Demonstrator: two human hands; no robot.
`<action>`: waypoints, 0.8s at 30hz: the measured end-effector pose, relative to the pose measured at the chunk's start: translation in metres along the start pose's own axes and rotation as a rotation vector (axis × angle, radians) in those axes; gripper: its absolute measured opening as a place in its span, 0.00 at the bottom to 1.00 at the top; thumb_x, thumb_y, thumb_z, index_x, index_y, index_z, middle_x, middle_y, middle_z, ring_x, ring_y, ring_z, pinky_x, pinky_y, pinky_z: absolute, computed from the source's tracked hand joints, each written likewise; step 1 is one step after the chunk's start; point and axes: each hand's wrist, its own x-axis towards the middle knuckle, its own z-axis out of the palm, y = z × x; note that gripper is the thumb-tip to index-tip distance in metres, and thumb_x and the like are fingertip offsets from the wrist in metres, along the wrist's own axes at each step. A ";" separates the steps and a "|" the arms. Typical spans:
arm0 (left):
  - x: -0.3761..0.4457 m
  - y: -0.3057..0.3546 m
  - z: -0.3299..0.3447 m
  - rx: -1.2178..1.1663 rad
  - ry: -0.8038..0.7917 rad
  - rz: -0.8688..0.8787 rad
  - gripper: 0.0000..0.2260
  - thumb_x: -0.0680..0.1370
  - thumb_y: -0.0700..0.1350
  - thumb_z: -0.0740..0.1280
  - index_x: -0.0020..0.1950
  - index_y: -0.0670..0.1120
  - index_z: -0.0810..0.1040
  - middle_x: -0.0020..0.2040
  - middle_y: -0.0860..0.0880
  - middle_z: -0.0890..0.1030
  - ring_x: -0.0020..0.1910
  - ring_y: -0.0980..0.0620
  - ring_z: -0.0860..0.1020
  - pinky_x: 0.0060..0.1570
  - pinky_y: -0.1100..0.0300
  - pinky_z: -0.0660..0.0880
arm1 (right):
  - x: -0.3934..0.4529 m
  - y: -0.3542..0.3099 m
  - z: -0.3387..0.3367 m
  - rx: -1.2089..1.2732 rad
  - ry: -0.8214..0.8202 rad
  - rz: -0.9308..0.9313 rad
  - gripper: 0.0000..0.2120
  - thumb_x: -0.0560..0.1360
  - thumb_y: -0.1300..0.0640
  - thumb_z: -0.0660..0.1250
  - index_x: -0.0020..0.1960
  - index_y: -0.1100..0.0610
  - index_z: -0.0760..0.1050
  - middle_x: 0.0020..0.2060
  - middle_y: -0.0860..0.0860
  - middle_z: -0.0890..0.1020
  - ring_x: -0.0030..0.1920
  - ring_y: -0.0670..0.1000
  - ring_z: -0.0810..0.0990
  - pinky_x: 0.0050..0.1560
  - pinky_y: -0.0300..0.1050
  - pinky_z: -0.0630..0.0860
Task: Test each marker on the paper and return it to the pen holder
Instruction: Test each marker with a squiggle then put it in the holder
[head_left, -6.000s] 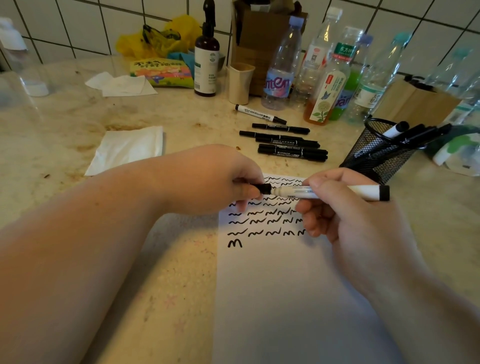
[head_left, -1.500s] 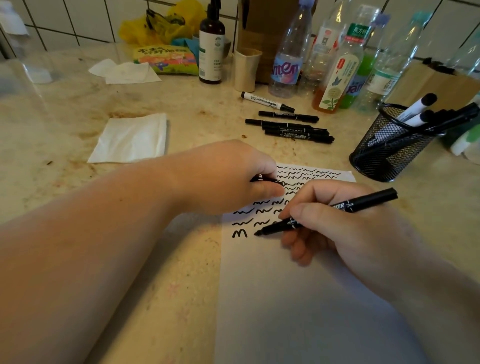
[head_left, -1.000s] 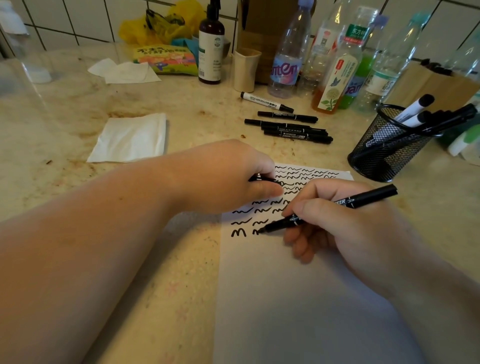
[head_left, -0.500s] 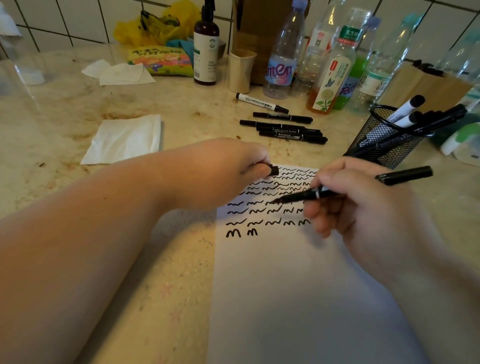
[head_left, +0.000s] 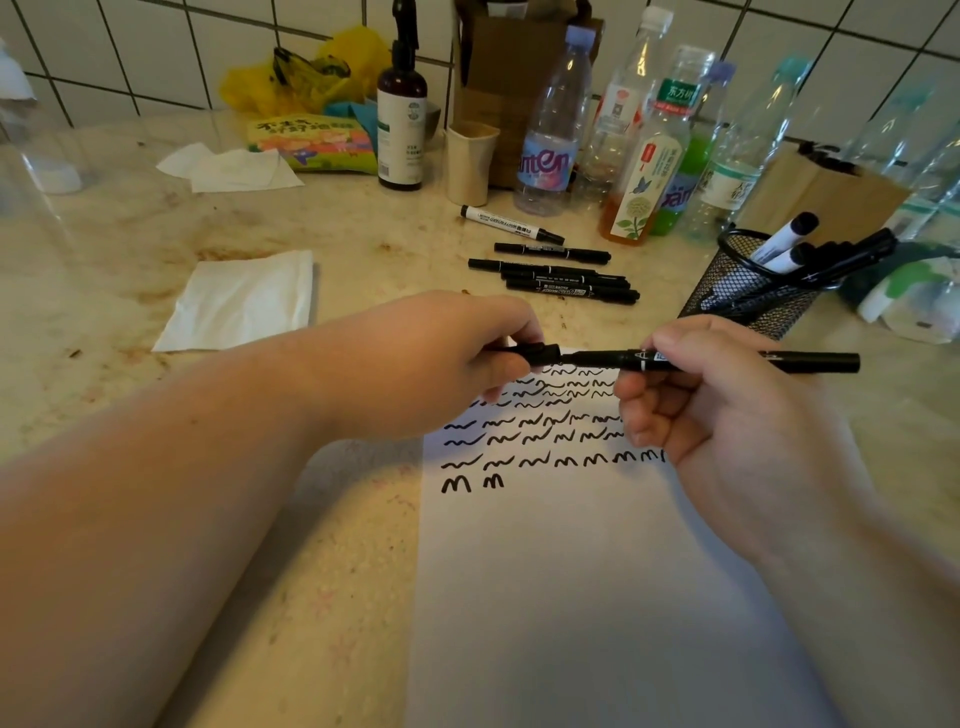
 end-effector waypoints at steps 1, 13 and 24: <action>0.000 0.000 0.000 0.001 0.000 0.005 0.06 0.81 0.50 0.61 0.54 0.61 0.74 0.41 0.57 0.81 0.42 0.59 0.77 0.42 0.62 0.74 | 0.000 0.000 0.000 -0.001 -0.007 0.008 0.07 0.77 0.65 0.63 0.41 0.60 0.75 0.28 0.58 0.81 0.25 0.53 0.77 0.25 0.42 0.74; 0.001 0.003 0.002 0.040 -0.065 0.044 0.07 0.78 0.56 0.62 0.46 0.57 0.79 0.38 0.62 0.80 0.37 0.60 0.76 0.33 0.68 0.70 | -0.004 0.001 0.004 -0.209 -0.117 -0.018 0.09 0.65 0.52 0.74 0.34 0.57 0.79 0.25 0.54 0.79 0.23 0.50 0.74 0.24 0.39 0.70; -0.001 0.006 -0.003 -0.212 -0.155 0.077 0.12 0.80 0.48 0.63 0.37 0.56 0.78 0.31 0.56 0.79 0.29 0.62 0.74 0.32 0.70 0.70 | -0.005 -0.002 0.006 -0.170 -0.162 0.000 0.09 0.65 0.53 0.74 0.31 0.56 0.77 0.25 0.57 0.78 0.22 0.52 0.74 0.23 0.39 0.70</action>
